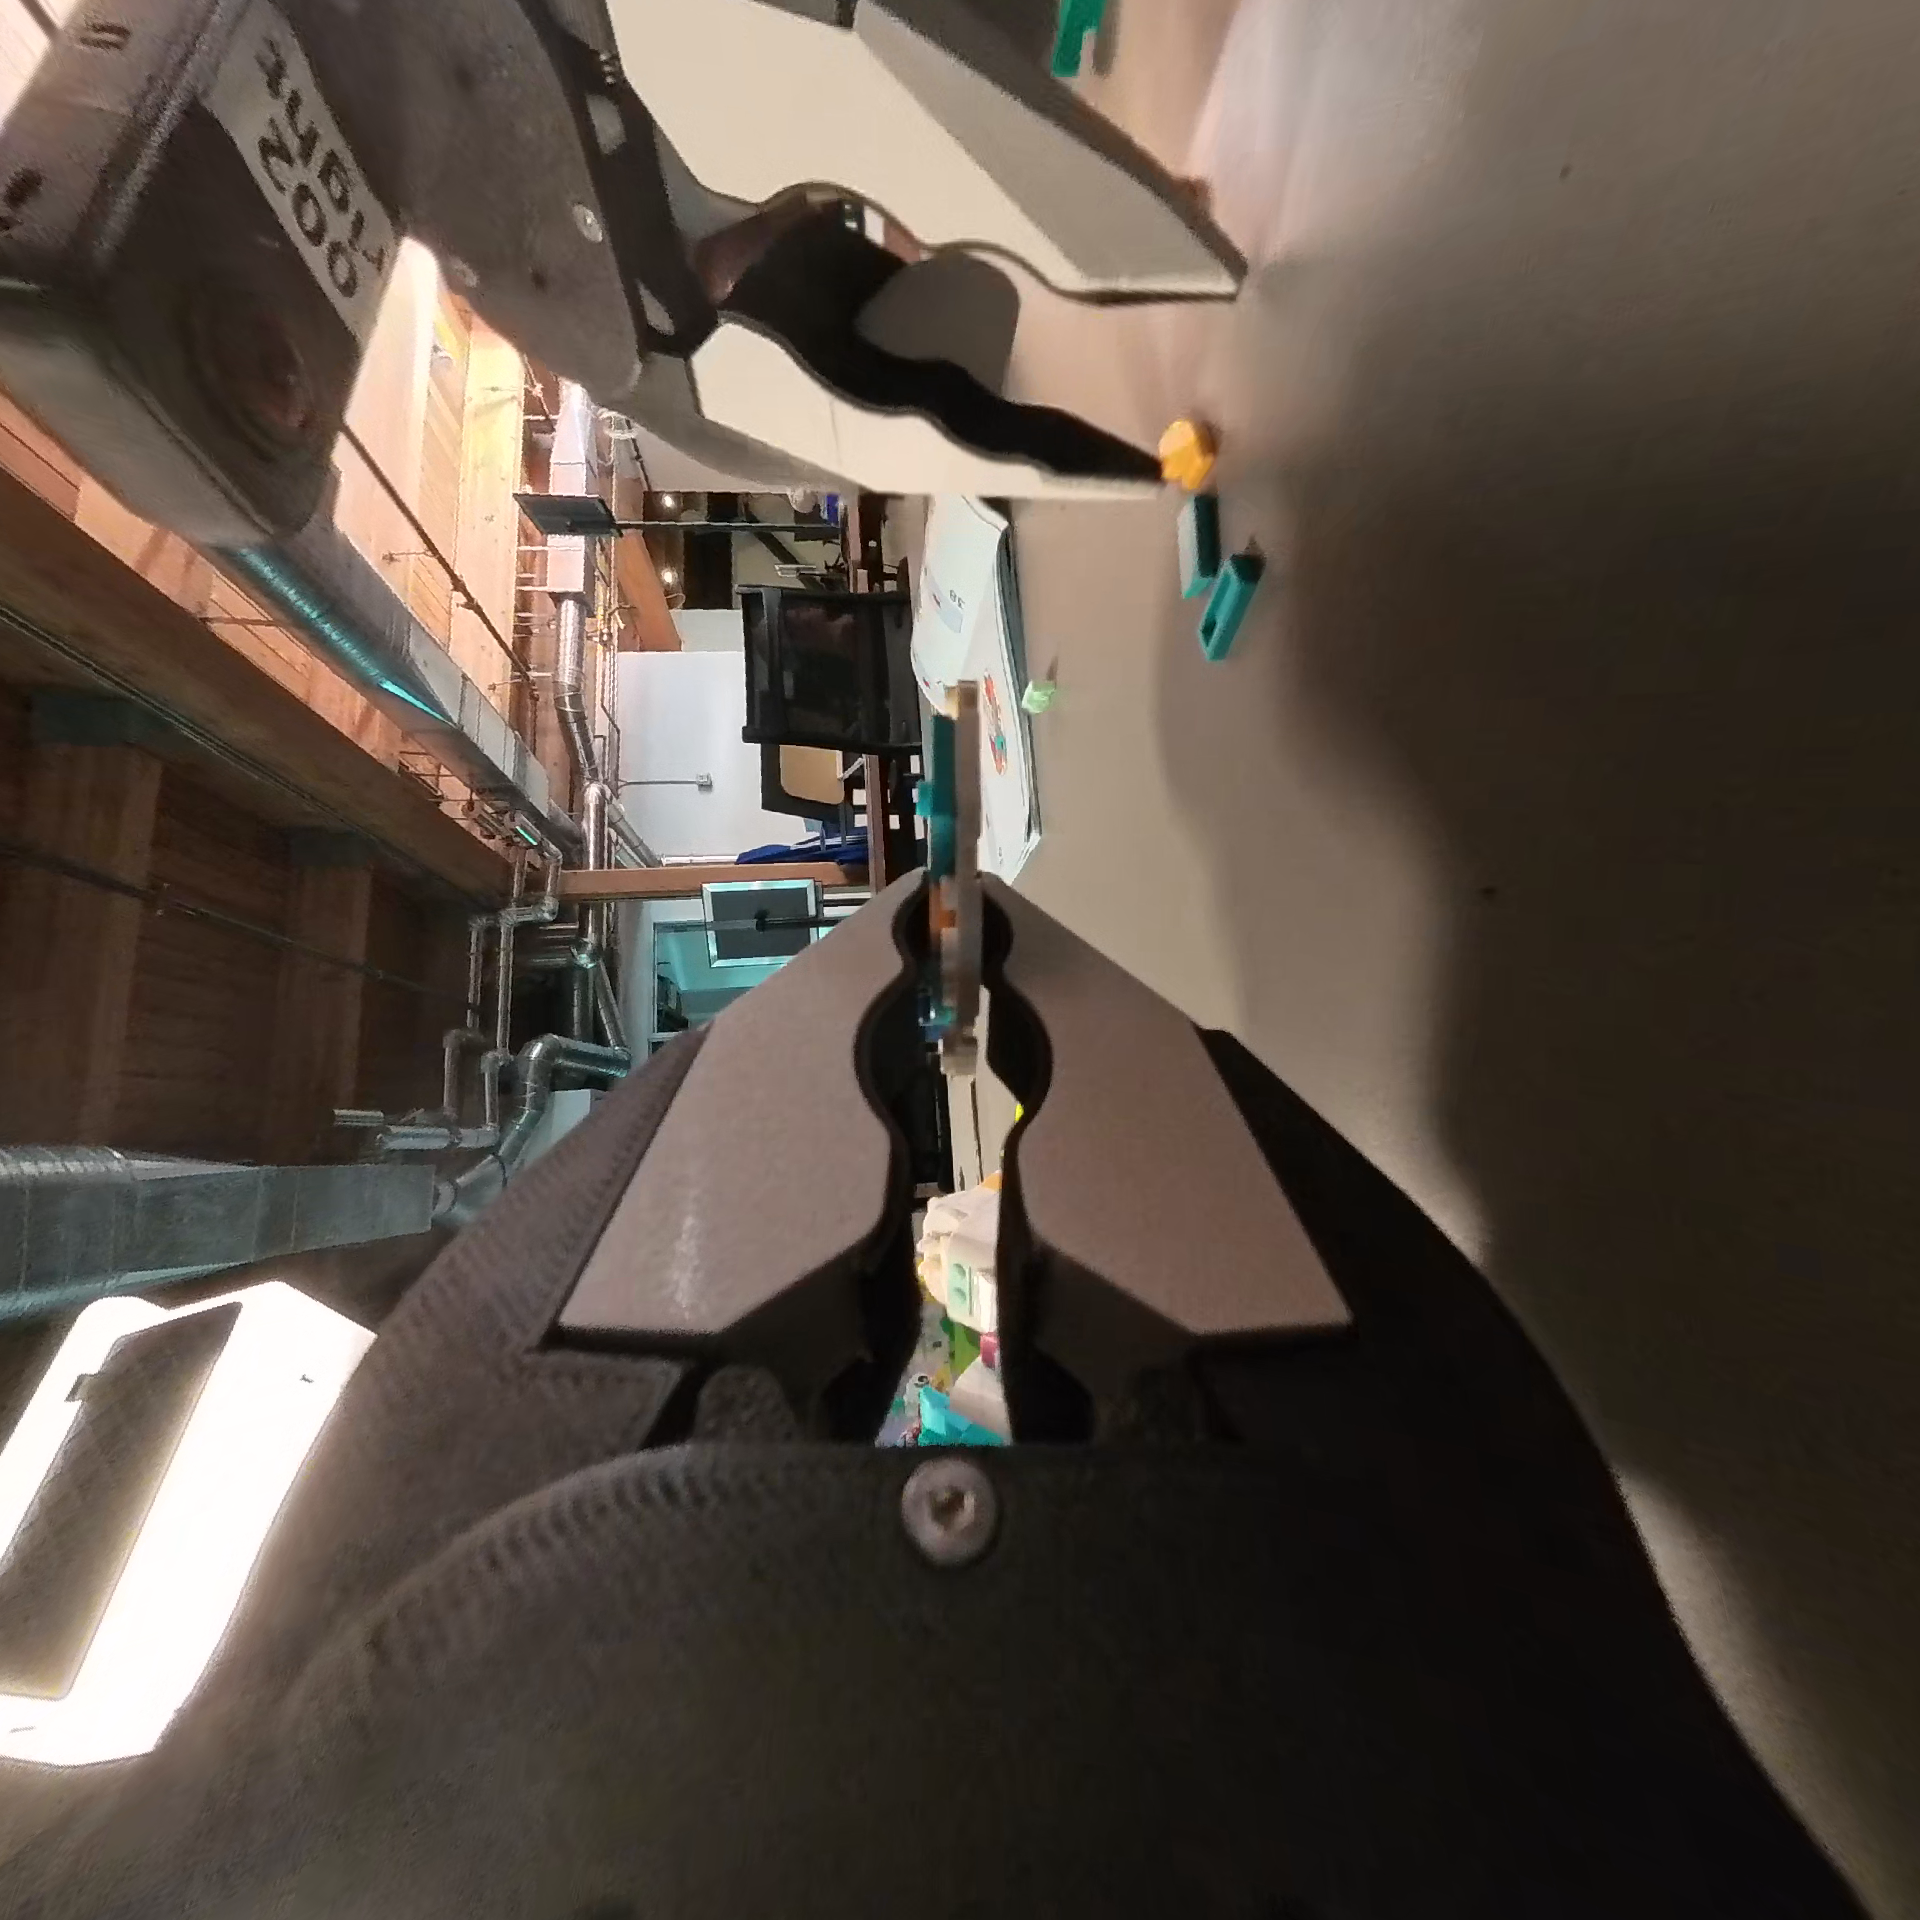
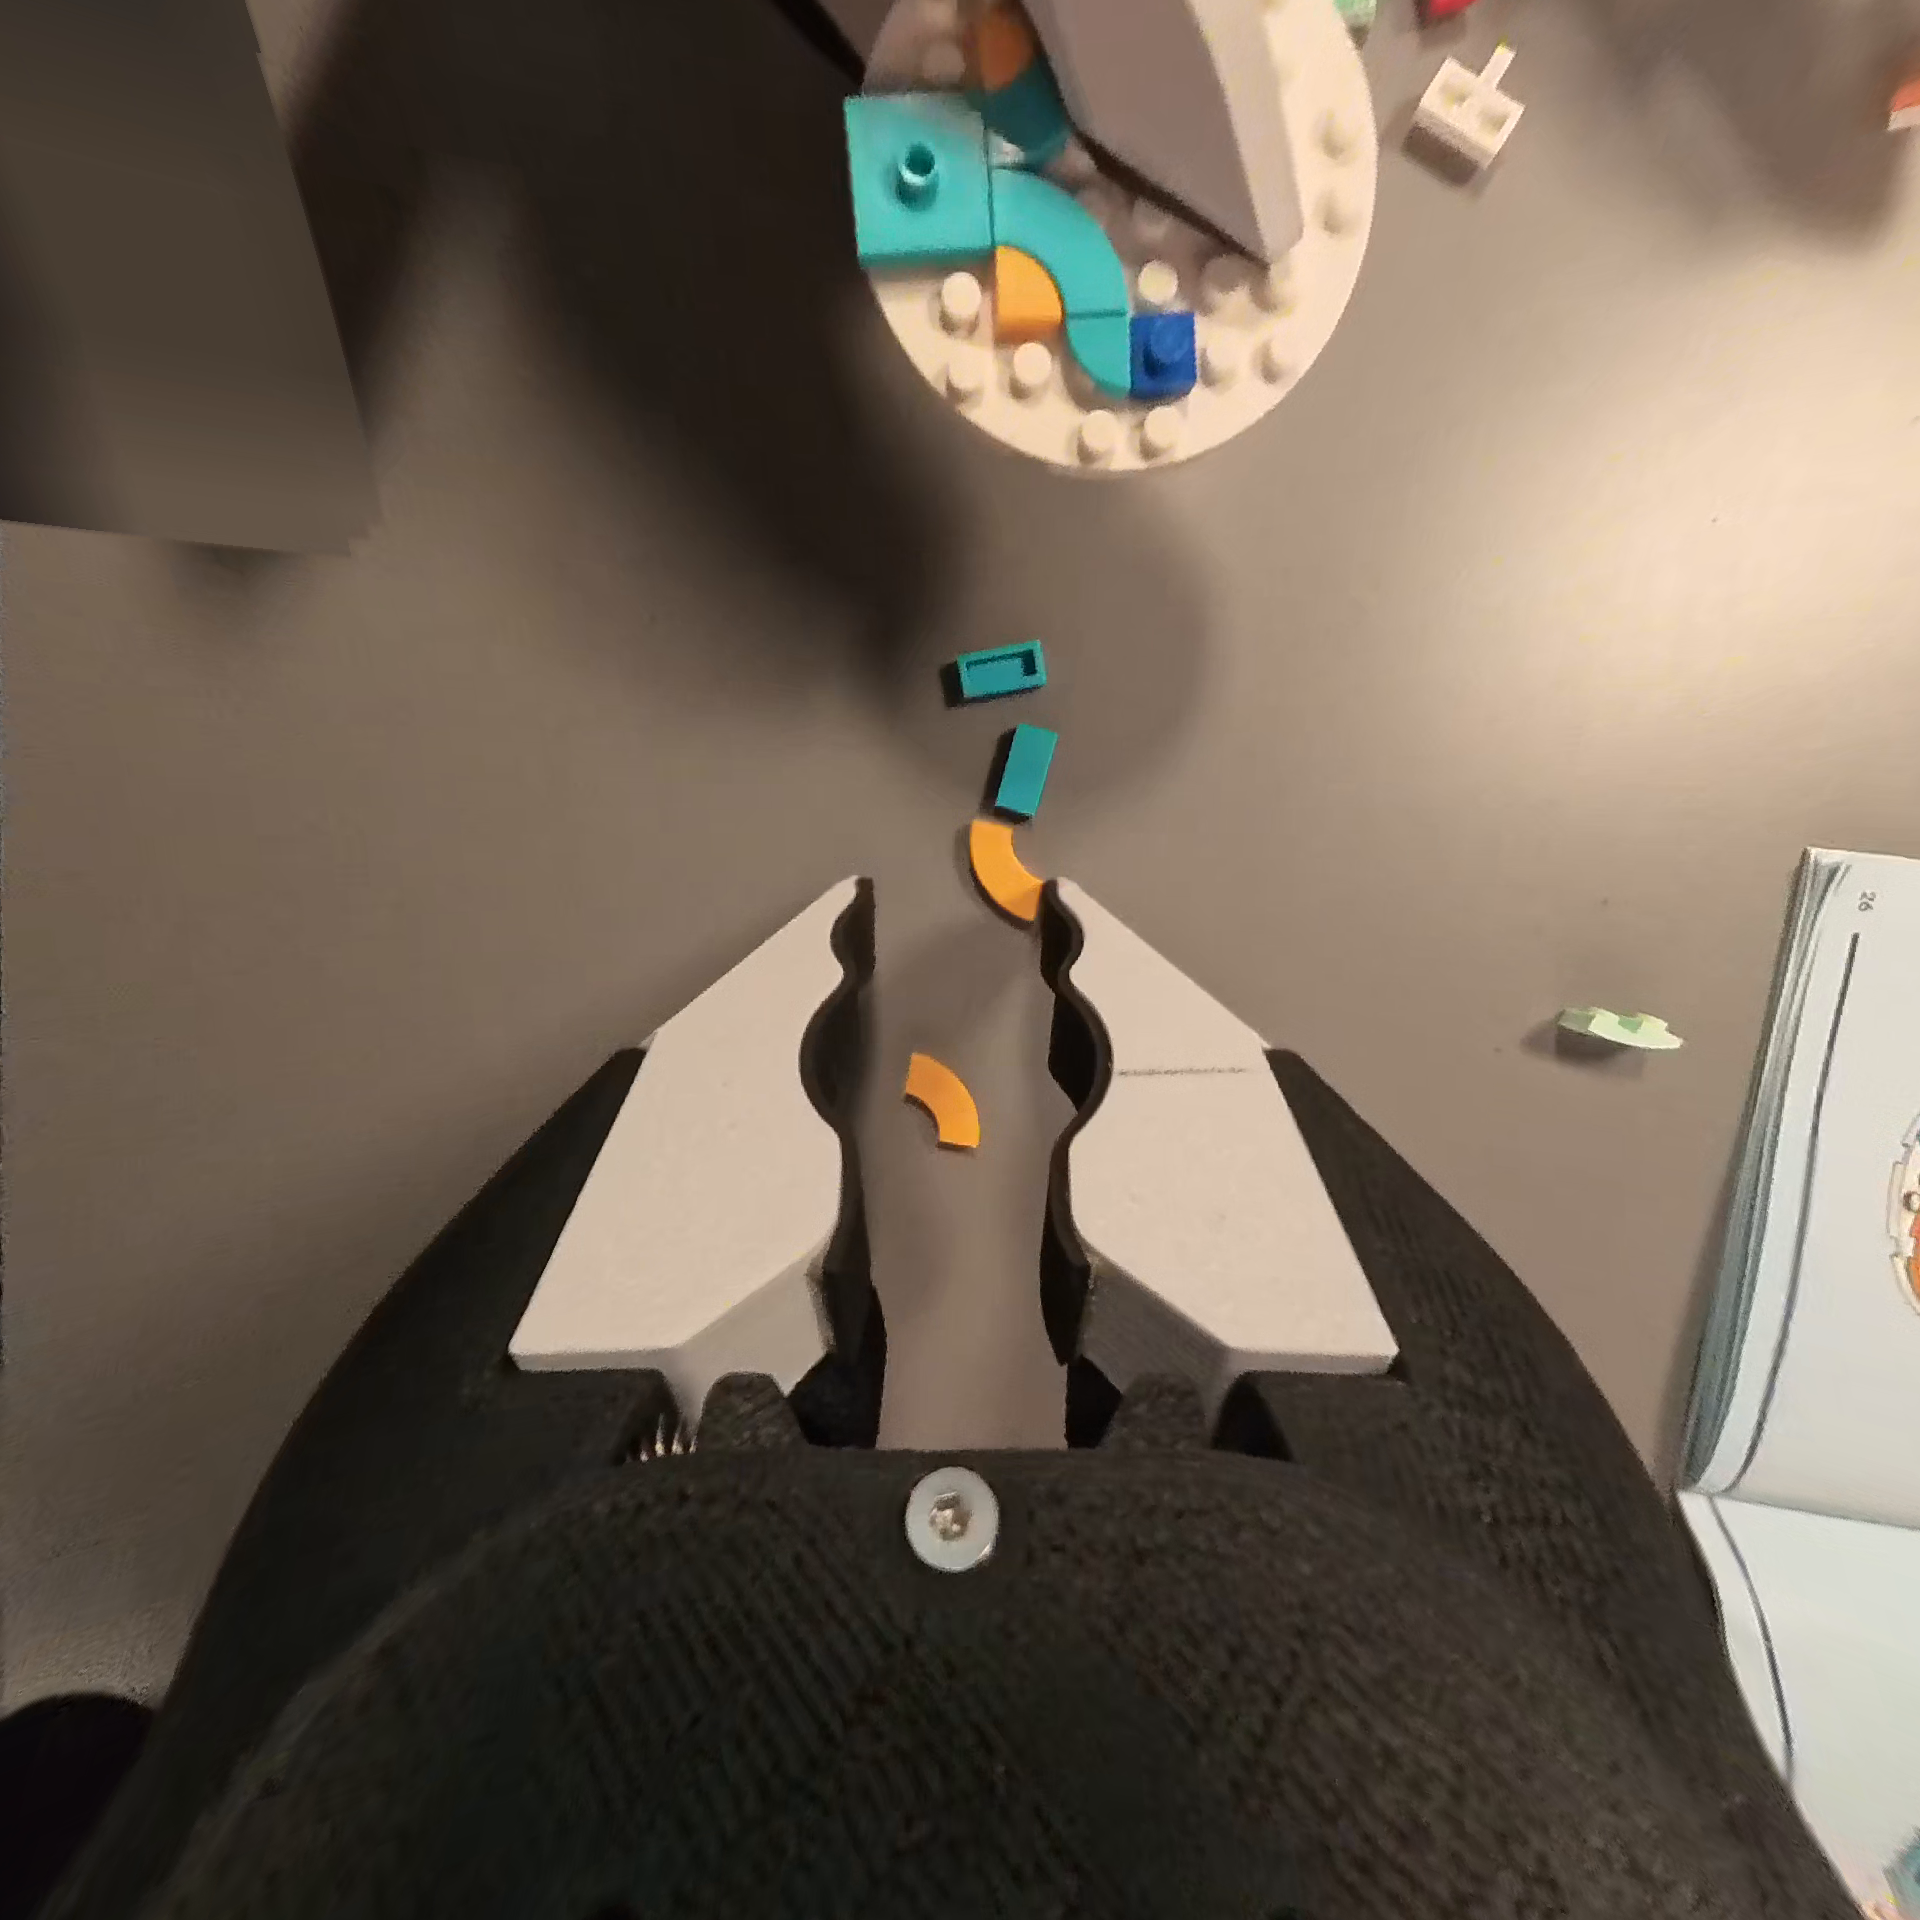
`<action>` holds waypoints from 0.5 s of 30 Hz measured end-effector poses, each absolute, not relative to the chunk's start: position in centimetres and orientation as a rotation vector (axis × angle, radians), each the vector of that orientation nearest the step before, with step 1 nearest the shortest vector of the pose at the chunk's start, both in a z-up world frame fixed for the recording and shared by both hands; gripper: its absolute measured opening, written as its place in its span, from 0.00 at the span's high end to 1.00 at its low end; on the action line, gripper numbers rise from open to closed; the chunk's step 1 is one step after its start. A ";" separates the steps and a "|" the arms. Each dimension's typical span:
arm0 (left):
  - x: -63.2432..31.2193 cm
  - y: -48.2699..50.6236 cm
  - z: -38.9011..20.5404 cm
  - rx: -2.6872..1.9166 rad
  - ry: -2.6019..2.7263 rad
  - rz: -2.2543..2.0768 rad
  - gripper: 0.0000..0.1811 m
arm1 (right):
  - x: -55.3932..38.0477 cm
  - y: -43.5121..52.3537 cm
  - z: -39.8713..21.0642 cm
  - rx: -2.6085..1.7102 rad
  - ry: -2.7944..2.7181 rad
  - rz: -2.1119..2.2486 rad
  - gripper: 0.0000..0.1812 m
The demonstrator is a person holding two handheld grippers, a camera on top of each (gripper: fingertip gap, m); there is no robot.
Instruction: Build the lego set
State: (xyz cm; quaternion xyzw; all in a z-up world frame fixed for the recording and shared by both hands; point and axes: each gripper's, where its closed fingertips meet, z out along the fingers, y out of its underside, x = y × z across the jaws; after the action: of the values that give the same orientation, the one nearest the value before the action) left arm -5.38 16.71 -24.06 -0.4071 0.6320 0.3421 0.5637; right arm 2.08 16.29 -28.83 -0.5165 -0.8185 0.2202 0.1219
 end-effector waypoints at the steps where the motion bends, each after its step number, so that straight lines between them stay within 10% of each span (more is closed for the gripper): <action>1: -5.3 16.7 -24.1 -0.958 1.489 0.804 0.98 | 2.2 16.3 -28.8 -1.504 -2.399 0.632 0.83; 15: -5.1 16.8 -23.9 -0.946 1.487 0.805 0.98 | 1.5 16.2 -28.9 -1.435 -2.464 0.597 0.97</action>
State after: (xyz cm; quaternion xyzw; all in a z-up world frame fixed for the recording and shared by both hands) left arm -5.10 16.81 -23.93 -0.4025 0.6324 0.3425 0.5664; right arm 1.52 16.17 -28.93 -0.4894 -0.8402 0.2037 0.1139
